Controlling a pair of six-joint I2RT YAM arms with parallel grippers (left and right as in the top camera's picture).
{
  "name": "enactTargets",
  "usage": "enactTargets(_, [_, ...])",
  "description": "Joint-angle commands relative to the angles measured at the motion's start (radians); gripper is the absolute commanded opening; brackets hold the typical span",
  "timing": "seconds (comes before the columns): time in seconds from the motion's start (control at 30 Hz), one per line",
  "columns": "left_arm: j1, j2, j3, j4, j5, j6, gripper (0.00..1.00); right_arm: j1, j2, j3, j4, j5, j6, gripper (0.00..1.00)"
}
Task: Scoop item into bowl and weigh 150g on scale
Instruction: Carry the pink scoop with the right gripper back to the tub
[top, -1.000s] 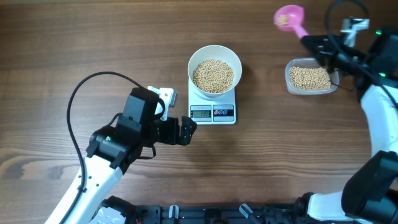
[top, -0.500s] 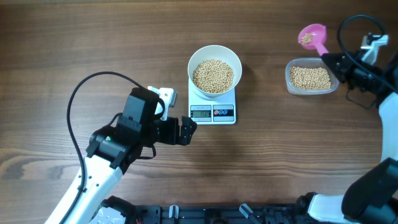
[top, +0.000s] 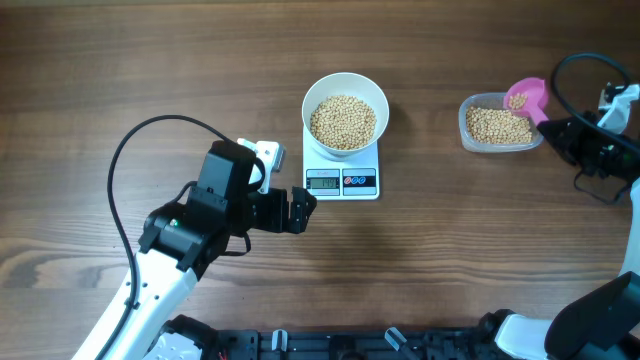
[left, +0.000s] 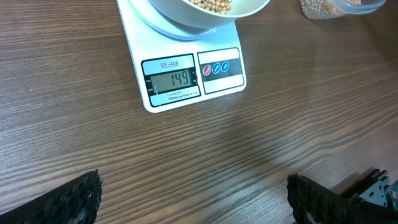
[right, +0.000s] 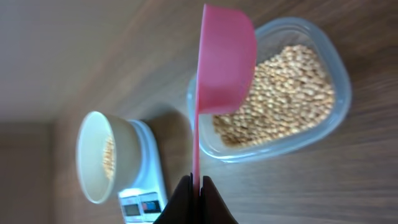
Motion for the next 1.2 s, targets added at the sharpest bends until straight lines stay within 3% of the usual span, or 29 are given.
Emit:
enactTargets(0.0, [0.006,0.002,0.010,0.003,0.009,0.021,1.00,0.000,-0.018,0.011,-0.003,0.107,-0.122,0.04])
enactTargets(0.3, [0.006,0.002,0.010,0.003,0.009,0.021,1.00,0.063,-0.019,0.011,-0.021,0.304,-0.326,0.04])
enactTargets(1.03, [0.006,0.002,0.010,0.003,0.009,0.021,1.00,0.328,-0.019,0.011,-0.028,0.745,-0.407,0.04])
enactTargets(1.07, [0.006,0.002,0.010,0.003,0.009,0.021,1.00,0.340,-0.019,0.011,-0.028,0.762,-0.408,0.05])
enactTargets(1.17, [0.006,0.002,0.010,0.003,0.009,0.021,1.00,0.377,-0.019,0.011,-0.028,0.805,-0.407,0.19])
